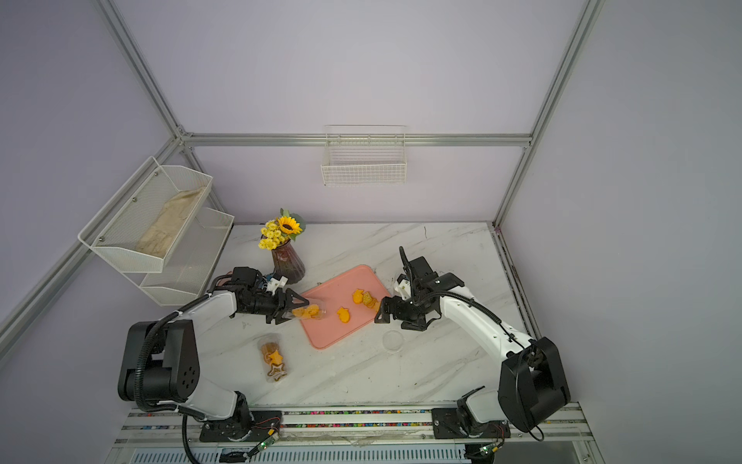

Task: Pour the cookies out of the jar
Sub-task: Pour the cookies in the jar onto the tray.

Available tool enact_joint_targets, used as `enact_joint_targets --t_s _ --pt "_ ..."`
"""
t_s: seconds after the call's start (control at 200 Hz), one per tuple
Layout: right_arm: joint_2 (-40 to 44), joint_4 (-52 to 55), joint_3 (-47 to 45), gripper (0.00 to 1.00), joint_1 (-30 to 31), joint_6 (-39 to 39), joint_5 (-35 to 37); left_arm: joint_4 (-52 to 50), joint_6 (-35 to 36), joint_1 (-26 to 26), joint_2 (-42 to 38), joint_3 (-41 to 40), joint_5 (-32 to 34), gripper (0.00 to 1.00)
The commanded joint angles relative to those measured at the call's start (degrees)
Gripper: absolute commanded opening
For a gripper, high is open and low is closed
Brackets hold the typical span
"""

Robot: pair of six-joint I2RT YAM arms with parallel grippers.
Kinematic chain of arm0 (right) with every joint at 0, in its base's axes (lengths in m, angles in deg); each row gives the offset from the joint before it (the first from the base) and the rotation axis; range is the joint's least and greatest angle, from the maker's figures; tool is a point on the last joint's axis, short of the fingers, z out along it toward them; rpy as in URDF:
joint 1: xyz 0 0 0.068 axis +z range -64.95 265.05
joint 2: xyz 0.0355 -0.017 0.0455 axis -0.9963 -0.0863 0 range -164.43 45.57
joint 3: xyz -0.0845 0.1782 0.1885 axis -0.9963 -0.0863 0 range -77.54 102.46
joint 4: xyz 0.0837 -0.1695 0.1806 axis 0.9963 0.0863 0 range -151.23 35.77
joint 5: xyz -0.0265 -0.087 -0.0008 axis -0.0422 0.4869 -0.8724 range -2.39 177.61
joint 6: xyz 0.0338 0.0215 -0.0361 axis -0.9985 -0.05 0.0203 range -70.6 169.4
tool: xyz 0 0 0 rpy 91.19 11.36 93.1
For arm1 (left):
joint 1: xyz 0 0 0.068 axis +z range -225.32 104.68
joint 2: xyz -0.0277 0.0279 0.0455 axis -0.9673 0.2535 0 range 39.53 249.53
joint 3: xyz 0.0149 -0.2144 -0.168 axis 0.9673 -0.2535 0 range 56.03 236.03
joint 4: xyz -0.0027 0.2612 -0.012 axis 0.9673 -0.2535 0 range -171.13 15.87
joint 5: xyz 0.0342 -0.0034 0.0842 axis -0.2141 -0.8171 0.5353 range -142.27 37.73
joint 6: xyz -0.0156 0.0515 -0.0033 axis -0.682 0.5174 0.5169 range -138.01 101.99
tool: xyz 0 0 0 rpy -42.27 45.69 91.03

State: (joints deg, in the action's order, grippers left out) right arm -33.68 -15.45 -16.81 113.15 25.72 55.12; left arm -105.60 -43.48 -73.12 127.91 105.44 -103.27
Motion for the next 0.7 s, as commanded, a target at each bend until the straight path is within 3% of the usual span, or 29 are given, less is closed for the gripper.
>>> enact_joint_targets --t_s 0.0,0.57,0.695 --pt "1.99 0.63 -0.69 0.97 0.3 0.39 -0.3 -0.13 0.34 -0.74 -0.2 5.41 -0.41 0.63" --pt "2.94 -0.25 -2.64 0.97 0.34 -1.08 0.76 -3.09 0.25 -3.54 -1.62 8.13 6.29 0.63" --pt "3.26 -0.25 -2.65 0.97 0.29 -1.19 0.76 -2.77 -0.45 -3.78 -0.94 8.34 4.39 0.64"
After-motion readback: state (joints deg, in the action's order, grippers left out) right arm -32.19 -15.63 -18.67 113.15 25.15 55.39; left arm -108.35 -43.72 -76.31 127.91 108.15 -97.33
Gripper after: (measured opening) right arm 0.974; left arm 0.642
